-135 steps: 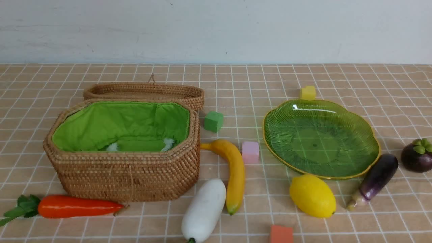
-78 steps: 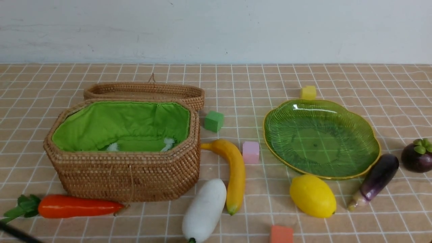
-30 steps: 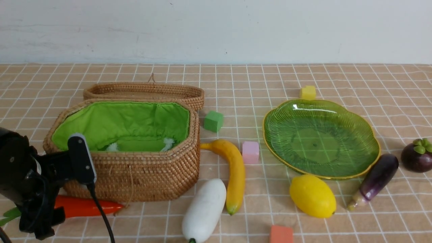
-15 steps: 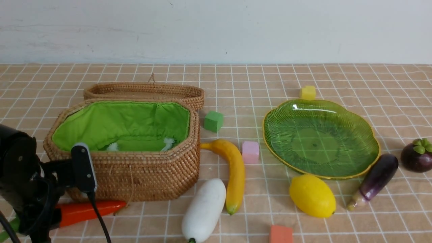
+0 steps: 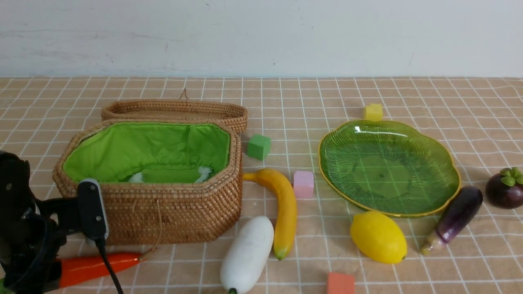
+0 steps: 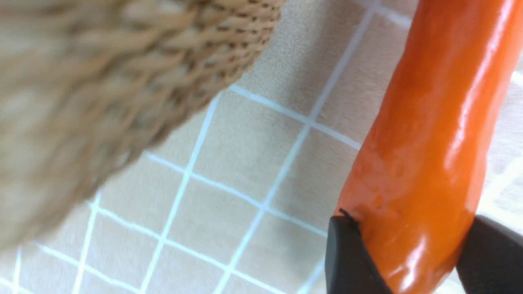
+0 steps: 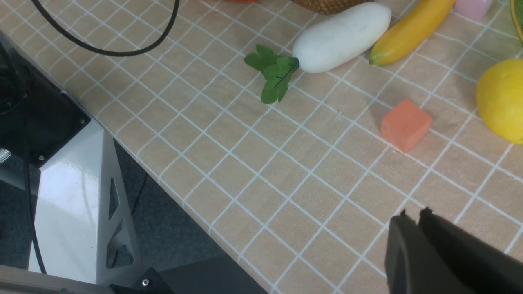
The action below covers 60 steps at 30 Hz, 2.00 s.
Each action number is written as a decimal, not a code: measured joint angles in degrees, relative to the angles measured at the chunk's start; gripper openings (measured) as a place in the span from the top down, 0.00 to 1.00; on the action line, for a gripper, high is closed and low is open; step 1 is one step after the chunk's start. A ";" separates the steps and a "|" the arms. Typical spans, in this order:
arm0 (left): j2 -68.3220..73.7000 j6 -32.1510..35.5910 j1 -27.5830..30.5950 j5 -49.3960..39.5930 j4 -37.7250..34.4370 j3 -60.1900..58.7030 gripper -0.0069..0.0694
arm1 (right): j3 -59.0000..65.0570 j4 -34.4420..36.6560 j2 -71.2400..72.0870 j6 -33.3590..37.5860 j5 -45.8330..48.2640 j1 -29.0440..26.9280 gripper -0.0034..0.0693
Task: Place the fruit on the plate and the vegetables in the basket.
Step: Use the left arm to grab a carrot and put it into the left basket, then take a daikon with your left arm and place it on the basket on the left.
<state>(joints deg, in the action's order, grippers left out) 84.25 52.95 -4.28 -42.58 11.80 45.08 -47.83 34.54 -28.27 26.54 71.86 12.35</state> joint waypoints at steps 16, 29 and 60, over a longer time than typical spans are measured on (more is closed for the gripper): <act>-26.31 3.10 -12.93 -3.10 -20.87 0.13 0.47 | 0.00 5.98 0.00 1.30 -11.52 0.00 0.86; -8.47 -11.38 -16.77 4.74 6.59 15.63 0.47 | 0.00 13.64 0.00 1.48 -17.13 0.00 0.84; 3.25 -76.33 -47.83 -5.66 -4.34 15.03 0.60 | -4.58 0.95 0.00 -6.15 0.44 0.00 0.83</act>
<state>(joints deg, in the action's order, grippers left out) 87.50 -23.38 -52.11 -48.24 7.46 60.10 -52.41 35.50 -28.27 20.39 72.30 12.35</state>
